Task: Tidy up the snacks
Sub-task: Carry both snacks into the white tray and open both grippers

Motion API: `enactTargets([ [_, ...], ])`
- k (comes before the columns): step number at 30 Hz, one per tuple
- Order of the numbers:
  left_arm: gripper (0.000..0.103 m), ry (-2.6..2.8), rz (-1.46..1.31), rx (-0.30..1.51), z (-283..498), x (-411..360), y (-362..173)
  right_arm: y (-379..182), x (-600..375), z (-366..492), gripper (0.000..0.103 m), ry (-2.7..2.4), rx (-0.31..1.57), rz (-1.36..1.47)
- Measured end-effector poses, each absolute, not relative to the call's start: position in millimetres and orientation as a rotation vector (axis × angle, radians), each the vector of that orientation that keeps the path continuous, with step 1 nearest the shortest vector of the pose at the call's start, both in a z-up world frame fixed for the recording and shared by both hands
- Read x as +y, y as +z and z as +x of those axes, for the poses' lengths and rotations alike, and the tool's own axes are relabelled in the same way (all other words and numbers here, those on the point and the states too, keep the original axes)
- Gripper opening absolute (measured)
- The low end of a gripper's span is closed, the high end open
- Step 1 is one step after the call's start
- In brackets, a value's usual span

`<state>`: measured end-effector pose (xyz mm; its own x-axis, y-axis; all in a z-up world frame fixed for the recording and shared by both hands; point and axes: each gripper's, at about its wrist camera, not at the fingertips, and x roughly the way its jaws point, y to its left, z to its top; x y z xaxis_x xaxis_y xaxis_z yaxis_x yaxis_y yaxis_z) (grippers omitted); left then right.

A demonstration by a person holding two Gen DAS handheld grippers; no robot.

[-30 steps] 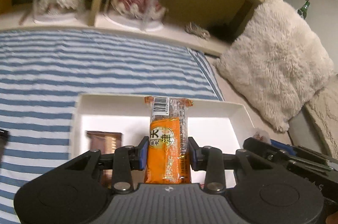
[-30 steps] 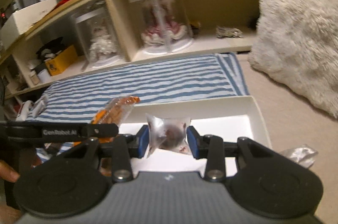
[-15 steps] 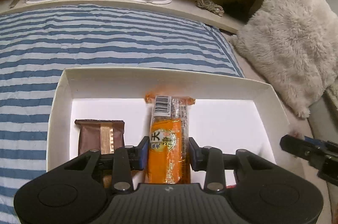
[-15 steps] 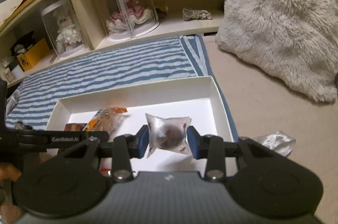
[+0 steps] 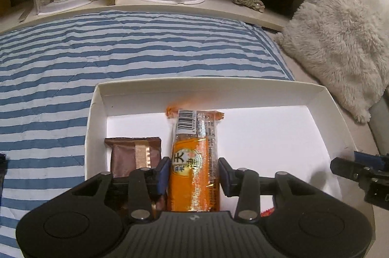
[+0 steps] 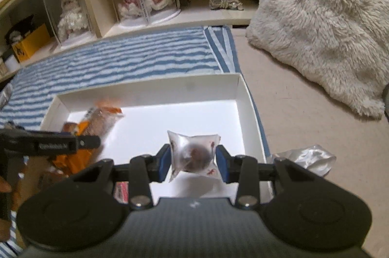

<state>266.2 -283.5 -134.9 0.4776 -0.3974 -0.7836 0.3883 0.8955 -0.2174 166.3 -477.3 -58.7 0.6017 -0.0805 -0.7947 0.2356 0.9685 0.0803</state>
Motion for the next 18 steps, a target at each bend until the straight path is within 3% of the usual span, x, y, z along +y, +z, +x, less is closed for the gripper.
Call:
enactTargets([
  [2,0.048,-0.484,-0.013,0.971,266.3,-283.0,-132.6,-61.2,-475.9,167.5,0.059,-0.201,0.925,0.167],
  [8,0.061,-0.516,0.002,0.982,258.9,-286.6,-124.5,-58.7,-477.2,166.5,0.077,-0.220,0.919,0.168],
  [18,0.076,-0.535,0.038,0.976,245.8,-284.0,-105.5,-51.9,-476.5,161.5,0.090,-0.241,0.910,0.178],
])
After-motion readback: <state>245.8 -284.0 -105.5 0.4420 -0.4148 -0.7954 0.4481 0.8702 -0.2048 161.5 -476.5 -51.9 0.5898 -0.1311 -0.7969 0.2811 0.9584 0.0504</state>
